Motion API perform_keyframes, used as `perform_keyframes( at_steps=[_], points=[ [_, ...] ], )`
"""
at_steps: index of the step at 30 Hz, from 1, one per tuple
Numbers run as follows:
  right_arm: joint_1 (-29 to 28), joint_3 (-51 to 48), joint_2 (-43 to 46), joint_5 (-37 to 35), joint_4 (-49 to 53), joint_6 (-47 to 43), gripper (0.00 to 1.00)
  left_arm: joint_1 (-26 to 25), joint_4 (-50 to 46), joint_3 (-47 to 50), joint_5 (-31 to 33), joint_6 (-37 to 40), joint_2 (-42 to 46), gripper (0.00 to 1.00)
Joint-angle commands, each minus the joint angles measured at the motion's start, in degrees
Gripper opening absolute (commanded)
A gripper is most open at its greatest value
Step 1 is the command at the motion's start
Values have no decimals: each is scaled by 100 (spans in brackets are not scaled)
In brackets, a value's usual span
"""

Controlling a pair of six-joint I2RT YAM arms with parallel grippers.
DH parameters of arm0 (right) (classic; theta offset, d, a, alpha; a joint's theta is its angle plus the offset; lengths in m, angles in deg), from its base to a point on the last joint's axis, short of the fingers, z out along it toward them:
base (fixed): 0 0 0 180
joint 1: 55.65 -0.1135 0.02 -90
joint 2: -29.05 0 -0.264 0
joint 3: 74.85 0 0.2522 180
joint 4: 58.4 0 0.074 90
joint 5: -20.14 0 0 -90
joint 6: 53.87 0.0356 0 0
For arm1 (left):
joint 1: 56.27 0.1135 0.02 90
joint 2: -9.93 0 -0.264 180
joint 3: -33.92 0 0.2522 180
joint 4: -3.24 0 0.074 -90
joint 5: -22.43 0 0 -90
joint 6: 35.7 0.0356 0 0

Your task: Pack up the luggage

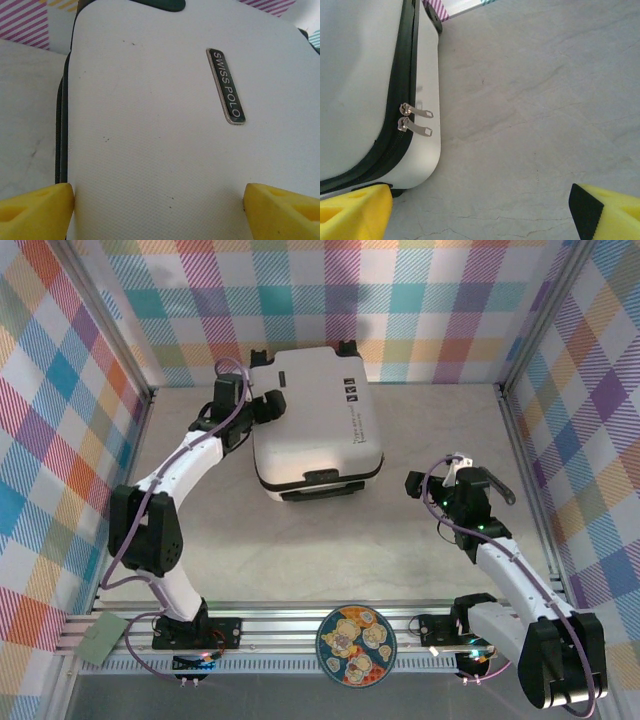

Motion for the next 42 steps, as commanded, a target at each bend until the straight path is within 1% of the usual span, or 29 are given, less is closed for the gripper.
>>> perform_keyframes(
  at_steps=[1, 3, 6, 8, 10, 11, 12, 15, 17, 19, 20, 23, 25, 28, 30, 31, 33, 34, 35, 36, 37, 39, 42],
  points=[
    [85, 236, -78, 138, -124, 80, 92, -217, -168, -112, -588, -83, -433, 86],
    [132, 291, -116, 182, -112, 82, 92, -227, -214, -75, -464, -30, -328, 85],
    [224, 386, -195, 266, -91, 103, 92, -227, -332, 179, 57, 172, 200, 86],
    [297, 440, -222, 322, -62, 110, 93, -218, -404, 457, 541, 337, 734, 90],
    [362, 476, -214, 303, -8, 133, 95, -194, -435, 761, 939, 476, 1259, 96],
    [401, 515, -206, 235, 74, 161, 98, -171, -475, 914, 1113, 533, 1517, 100],
    [426, 526, -192, 144, 141, 195, 99, -151, -538, 1030, 1251, 574, 1713, 100],
    [495, 541, -102, -5, 316, 205, 99, -80, -814, 1358, 1720, 659, 2191, 100],
    [501, 517, 22, -305, 477, 234, 99, -30, -1074, 1553, 2244, 524, 2439, 100],
    [511, 433, 211, -727, 601, 263, 99, 19, -1455, 1810, 2637, 412, 2699, 100],
    [520, 403, 305, -896, 652, 262, 99, 28, -1413, 2003, 2775, 428, 2844, 100],
    [565, 291, 542, -1251, 727, 199, 99, 62, -882, 2822, 3523, 431, 3358, 100],
    [598, 310, 484, -1639, 816, 314, 99, 76, 39, 3644, 3904, 649, 3811, 100],
    [640, 293, 159, -2281, 712, 438, 99, 307, 1236, 4584, 4053, 930, 4155, 100],
    [715, 216, -87, -2233, 344, 323, 99, 444, 1777, 4950, 4176, 1241, 4089, 100],
    [728, 167, -221, -2183, 120, 293, 99, 568, 1835, 5025, 4128, 1253, 3985, 100],
    [753, 21, -468, -2135, -416, 196, 99, 844, 1754, 5025, 3618, 1169, 3749, 100],
    [753, -92, -598, -2102, -765, 103, 99, 968, 1840, 5050, 3214, 1147, 3596, 100],
    [746, -179, -730, -2053, -1090, -17, 99, 1056, 1956, 5071, 2954, 1122, 3419, 100],
    [750, -213, -852, -2040, -1273, -113, 99, 1088, 2092, 5091, 2823, 1125, 3266, 100],
    [759, -171, -1011, -2117, -1307, -153, 99, 1100, 2266, 5137, 2765, 1146, 3086, 100],
    [762, -123, -1241, -2214, -1329, -157, 99, 1108, 2528, 5220, 2911, 1103, 2837, 100],
    [767, -264, -1509, -2065, -1819, -254, 99, 1135, 3269, 5530, 2855, 1145, 2718, 100]
  ],
)
